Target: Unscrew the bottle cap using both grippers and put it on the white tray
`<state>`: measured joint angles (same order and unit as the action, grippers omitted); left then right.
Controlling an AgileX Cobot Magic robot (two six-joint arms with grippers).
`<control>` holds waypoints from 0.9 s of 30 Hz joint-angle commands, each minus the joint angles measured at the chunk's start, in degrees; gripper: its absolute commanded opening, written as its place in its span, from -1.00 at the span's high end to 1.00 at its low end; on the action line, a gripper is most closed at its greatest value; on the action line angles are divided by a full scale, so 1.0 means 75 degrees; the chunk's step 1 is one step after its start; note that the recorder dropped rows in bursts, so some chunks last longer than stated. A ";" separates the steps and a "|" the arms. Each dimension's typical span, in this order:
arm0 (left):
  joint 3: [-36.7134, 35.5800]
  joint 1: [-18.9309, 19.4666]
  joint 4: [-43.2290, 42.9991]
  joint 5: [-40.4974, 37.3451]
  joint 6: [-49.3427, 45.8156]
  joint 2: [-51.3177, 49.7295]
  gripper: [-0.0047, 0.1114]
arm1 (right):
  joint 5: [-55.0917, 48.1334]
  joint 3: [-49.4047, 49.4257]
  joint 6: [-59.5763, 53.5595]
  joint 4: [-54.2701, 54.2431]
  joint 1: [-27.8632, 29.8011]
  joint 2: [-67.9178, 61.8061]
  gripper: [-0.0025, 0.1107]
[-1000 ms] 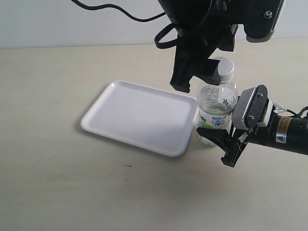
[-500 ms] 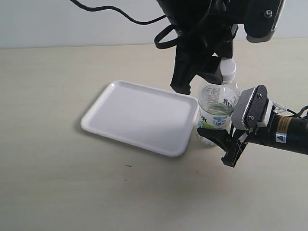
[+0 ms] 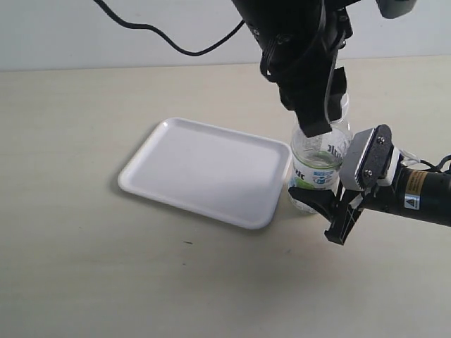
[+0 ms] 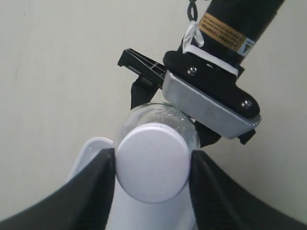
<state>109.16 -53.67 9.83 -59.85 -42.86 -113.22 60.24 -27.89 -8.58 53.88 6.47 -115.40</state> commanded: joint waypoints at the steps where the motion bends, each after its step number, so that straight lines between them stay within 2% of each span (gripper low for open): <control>1: 0.0013 -0.0260 0.0213 -0.0142 0.1459 0.0028 0.92 | -0.0653 -0.0002 -0.0102 -0.0045 0.0025 -0.0053 0.96; 10: 0.0013 -0.0302 0.0008 0.0085 0.3552 -0.0060 0.92 | -0.0654 -0.0002 -0.0031 0.0009 0.0025 -0.0053 0.96; 21: 0.0013 -0.0302 -0.0120 0.0134 0.3996 -0.0060 0.92 | -0.0654 -0.0002 0.0009 0.0022 0.0025 -0.0053 0.96; 23: 0.0013 -0.0302 -0.0118 0.0152 0.3996 -0.0060 0.84 | -0.0654 -0.0002 0.0009 0.0022 0.0025 -0.0053 0.96; 25: 0.0013 -0.0302 -0.0118 0.0169 0.3996 -0.0060 0.64 | -0.0654 -0.0002 0.0009 0.0022 0.0025 -0.0053 0.96; 27: 0.0013 -0.0302 -0.0118 0.0169 0.3996 -0.0060 0.35 | -0.0654 -0.0002 0.0009 0.0022 0.0025 -0.0053 0.96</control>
<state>109.41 -54.96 6.59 -58.95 -13.58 -113.12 60.36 -27.89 -7.93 54.04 6.47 -115.40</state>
